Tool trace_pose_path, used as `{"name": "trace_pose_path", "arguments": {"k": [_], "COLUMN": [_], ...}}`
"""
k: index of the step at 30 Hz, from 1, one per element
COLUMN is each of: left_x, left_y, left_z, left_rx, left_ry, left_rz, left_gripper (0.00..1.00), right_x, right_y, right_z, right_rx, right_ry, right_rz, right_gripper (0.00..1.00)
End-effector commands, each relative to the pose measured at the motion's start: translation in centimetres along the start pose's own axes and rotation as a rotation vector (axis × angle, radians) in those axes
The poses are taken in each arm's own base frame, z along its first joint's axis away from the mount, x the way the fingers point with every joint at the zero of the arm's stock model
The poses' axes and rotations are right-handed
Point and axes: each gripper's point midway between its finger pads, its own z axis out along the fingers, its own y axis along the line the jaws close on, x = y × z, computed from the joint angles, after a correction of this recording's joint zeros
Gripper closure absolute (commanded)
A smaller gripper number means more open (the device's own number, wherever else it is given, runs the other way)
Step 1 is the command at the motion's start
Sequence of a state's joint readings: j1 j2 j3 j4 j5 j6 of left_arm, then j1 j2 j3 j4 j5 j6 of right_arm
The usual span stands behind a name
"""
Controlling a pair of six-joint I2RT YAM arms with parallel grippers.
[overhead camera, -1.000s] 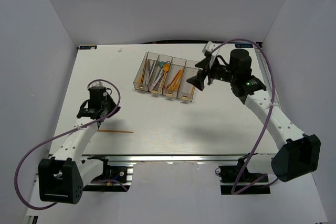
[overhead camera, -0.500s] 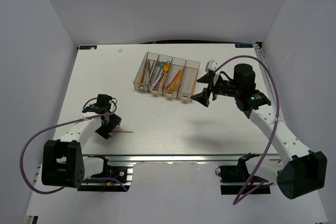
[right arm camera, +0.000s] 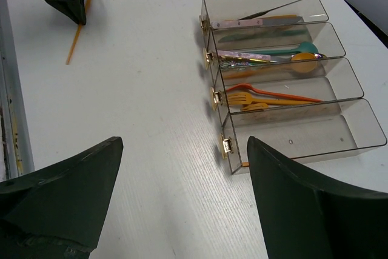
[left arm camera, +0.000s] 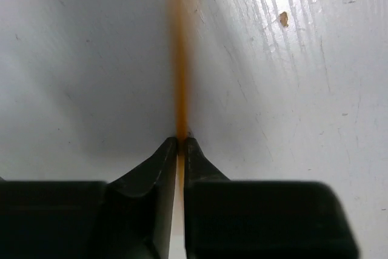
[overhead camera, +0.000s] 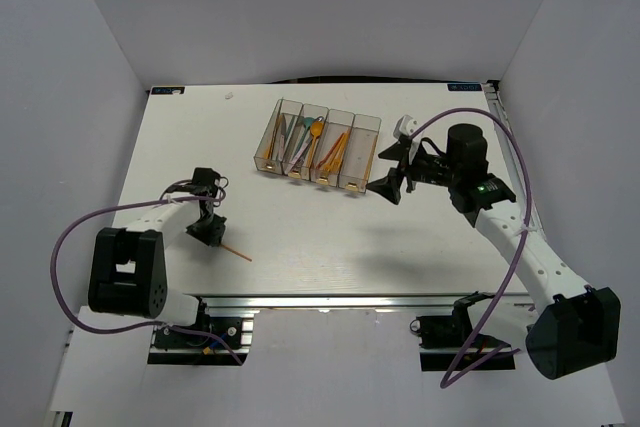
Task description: Sort the eating utensils into containers
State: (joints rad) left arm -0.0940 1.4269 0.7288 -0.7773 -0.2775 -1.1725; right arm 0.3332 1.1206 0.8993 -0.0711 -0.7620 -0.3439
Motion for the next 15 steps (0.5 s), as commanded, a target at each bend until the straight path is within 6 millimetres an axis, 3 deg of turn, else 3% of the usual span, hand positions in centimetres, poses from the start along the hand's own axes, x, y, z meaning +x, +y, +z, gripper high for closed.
{"name": "trace_pose_path", "arguments": {"k": [1, 5, 9, 10, 13, 14, 15], "left_x": [0.2, -0.2, -0.6, -0.8, -0.9, -1.0, 0.7], "left_y": [2.8, 1.5, -2.4, -3.2, -7.2, -9.1, -10.4], "left_z": [2.3, 1.4, -1.4, -2.5, -6.6, -8.3, -10.5], "left_rx": [-0.12, -0.029, 0.202, 0.269, 0.517, 0.642, 0.782], "left_ry": [-0.037, -0.046, -0.033, -0.046, -0.071, -0.128, -0.078], "left_rz": [-0.011, -0.01, 0.059, 0.097, 0.237, 0.362, 0.432], "left_gripper": [0.82, 0.87, 0.96, 1.0, 1.0, 1.0, 1.0], "right_x": [-1.0, -0.9, -0.7, -0.7, -0.6, -0.5, -0.4], "right_y": [-0.4, -0.9, -1.4, -1.4, -1.8, -2.2, -2.2], "right_z": [-0.3, -0.5, -0.8, -0.8, -1.1, -1.3, -1.4], "right_rx": [0.016, 0.031, 0.044, 0.044, 0.054, 0.065, 0.066], "right_ry": [-0.038, -0.037, -0.034, -0.036, -0.038, -0.037, -0.036], "right_rz": [-0.032, -0.028, -0.019, -0.017, -0.013, -0.01, -0.005], "right_gripper": [0.11, 0.11, 0.11, 0.11, 0.11, 0.11, 0.11]}}
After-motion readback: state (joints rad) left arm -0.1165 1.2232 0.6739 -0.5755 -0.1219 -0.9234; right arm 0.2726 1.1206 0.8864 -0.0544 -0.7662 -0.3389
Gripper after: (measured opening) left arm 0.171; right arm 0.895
